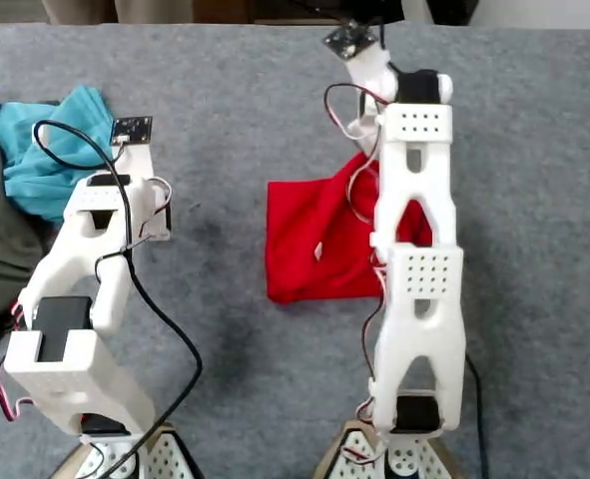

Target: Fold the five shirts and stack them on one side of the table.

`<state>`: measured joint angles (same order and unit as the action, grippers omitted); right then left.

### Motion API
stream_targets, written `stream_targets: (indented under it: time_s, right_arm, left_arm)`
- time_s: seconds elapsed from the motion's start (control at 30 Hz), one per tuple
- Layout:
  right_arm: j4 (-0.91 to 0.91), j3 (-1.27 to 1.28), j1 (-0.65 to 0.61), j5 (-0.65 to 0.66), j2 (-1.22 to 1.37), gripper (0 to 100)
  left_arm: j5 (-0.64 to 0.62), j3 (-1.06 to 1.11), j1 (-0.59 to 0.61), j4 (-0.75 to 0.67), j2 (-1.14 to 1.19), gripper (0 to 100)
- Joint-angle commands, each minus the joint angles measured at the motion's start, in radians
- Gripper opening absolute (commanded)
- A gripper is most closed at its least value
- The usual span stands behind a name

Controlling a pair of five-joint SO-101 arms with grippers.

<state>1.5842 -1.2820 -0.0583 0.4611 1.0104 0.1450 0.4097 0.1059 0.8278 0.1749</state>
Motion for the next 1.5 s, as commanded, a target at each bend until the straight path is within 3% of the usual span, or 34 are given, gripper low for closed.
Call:
stream_targets:
  time_s: [0.0,0.13,0.2,0.53,0.63,0.87,1.13,1.47]
  right_arm:
    - [0.021,-0.11,0.019,-0.006,-0.012,9.4]
    - [0.209,-0.193,0.031,-0.003,-0.041,9.4]
    - [0.206,-0.148,0.045,-0.008,-0.082,9.4]
    - [0.196,0.542,-0.01,0.043,-0.44,13.6]
    - [0.196,0.627,-0.01,0.069,-0.475,18.1]
    - [0.183,0.762,-0.079,0.075,-0.463,18.1]
    - [0.144,0.722,-0.113,0.034,-0.418,18.1]
    - [0.196,0.553,0.008,0.038,-0.386,18.1]
  left_arm:
    - [0.009,-0.005,-0.002,-0.015,-0.036,2]
    - [0.009,-0.005,-0.002,-0.015,-0.036,2]
    - [0.009,-0.005,-0.002,-0.015,-0.036,2]
    - [0.009,-0.005,-0.002,-0.015,-0.036,2]
    - [0.009,-0.005,-0.002,-0.015,-0.036,2]
    - [0.009,-0.005,-0.002,-0.015,-0.036,2]
    - [0.009,-0.017,-0.014,-0.015,-0.008,2]
    - [0.011,-0.02,-0.014,-0.014,-0.007,2]
